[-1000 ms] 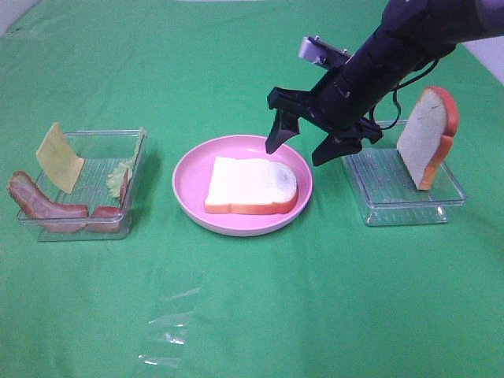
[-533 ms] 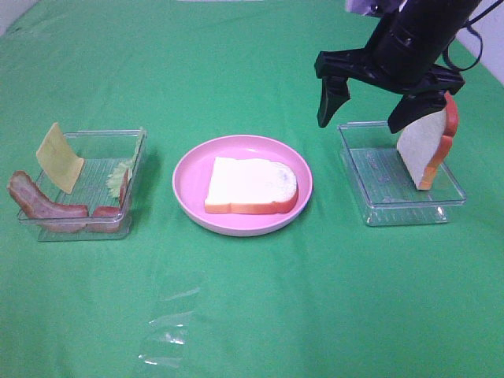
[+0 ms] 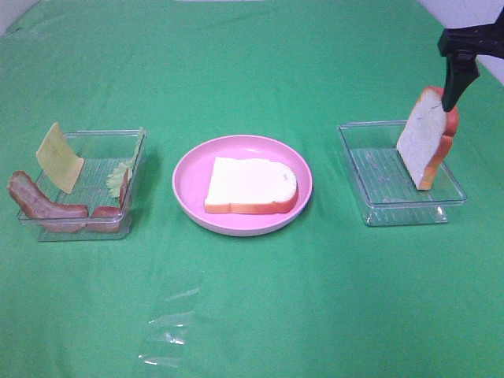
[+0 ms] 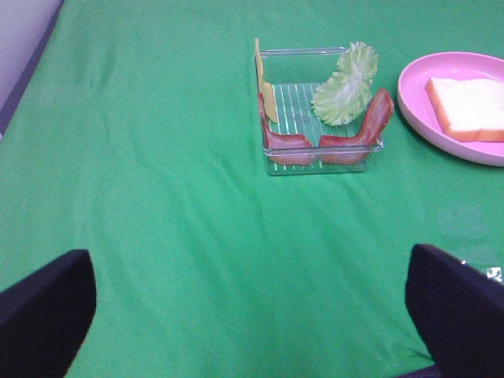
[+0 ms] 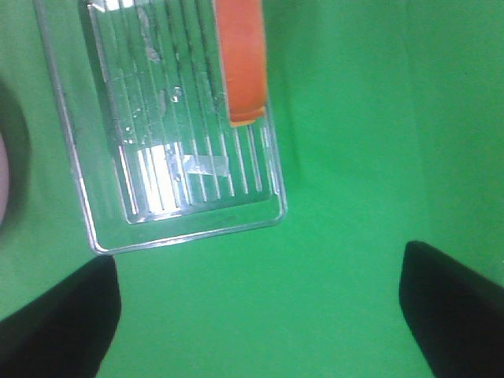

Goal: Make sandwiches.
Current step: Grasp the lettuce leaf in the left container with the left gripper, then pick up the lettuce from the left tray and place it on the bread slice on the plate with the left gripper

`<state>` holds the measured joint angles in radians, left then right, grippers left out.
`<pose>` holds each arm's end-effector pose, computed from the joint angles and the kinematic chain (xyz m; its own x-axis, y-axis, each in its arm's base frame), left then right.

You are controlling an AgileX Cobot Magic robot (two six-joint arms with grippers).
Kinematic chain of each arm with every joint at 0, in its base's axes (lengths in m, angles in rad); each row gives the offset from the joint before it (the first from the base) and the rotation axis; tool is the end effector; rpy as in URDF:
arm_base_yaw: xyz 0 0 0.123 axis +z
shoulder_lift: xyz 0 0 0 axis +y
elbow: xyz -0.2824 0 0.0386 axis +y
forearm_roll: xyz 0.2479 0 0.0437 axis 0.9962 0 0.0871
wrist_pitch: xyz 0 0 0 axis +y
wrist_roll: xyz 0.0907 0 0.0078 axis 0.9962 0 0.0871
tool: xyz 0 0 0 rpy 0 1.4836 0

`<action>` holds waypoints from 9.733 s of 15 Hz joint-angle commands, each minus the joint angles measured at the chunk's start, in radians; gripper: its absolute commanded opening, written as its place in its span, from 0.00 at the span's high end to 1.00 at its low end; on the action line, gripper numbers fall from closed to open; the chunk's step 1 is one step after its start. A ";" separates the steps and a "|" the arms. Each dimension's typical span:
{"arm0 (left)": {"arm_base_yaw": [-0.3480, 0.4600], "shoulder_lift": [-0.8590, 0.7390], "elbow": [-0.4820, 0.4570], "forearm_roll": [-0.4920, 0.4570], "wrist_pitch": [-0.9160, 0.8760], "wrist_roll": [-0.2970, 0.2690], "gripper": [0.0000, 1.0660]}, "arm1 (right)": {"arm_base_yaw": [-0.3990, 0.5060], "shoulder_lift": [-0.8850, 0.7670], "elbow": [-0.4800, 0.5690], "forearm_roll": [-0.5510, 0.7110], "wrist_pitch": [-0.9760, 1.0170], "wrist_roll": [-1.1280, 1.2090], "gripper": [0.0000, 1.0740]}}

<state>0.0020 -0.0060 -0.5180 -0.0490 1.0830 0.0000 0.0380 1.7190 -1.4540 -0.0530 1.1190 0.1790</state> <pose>-0.0089 -0.0040 0.2804 -0.4548 -0.0239 -0.8903 0.0261 0.9989 -0.0401 0.3550 0.0092 0.2863 -0.9541 0.1189 -0.2749 0.1246 0.9922 -0.0032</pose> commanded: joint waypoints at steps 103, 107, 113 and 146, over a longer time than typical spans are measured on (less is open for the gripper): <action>-0.349 2.333 -1.524 0.009 0.238 -0.164 1.00 | -0.032 -1.751 1.002 0.053 -0.020 -0.162 0.14; -0.351 2.254 -1.524 0.015 0.238 -0.183 1.00 | -0.032 -1.751 1.002 0.053 -0.020 -0.162 0.14; -0.352 2.149 -1.525 -0.107 0.234 -0.152 1.00 | -0.032 -1.751 1.002 0.053 -0.020 -0.162 0.14; -0.502 2.386 -1.534 -0.266 -0.021 0.061 1.00 | -0.032 -1.751 1.002 0.053 -0.020 -0.161 0.14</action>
<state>-0.4950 2.3800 -2.0460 -0.3190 1.0520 0.0710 0.0080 -0.0040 -0.4540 0.0000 1.1100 0.0290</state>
